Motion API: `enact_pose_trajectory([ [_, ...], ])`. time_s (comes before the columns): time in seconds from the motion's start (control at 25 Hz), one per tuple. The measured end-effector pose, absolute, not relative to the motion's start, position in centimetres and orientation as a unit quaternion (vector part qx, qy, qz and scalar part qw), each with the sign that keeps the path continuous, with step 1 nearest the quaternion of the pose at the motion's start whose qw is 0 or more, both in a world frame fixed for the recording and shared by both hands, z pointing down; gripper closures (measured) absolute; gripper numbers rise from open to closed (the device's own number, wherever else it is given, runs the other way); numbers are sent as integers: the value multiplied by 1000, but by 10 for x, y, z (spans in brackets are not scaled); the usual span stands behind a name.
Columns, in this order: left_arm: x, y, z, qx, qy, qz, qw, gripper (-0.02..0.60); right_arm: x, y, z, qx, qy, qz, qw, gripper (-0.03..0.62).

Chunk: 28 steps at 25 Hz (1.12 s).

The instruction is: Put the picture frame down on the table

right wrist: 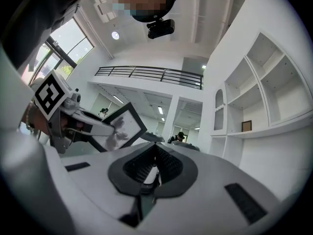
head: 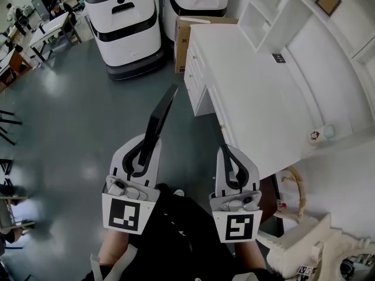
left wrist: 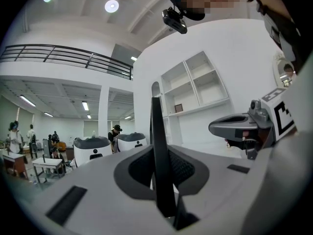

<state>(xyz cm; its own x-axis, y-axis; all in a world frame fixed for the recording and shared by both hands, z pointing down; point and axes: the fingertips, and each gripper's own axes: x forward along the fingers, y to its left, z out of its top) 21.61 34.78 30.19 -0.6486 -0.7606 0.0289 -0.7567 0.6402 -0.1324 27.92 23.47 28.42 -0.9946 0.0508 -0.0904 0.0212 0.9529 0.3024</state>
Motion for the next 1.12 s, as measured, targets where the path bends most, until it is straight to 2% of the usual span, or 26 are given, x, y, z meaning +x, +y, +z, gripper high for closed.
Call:
enact_pose_trajectory([
  [0.56, 218, 346, 298, -411, 909, -63, 22, 538, 273, 246, 283, 35, 982, 175, 56, 592],
  [1.12, 128, 331, 298, -449, 893, -33, 19, 538, 195, 232, 280, -13, 980, 194, 35, 592],
])
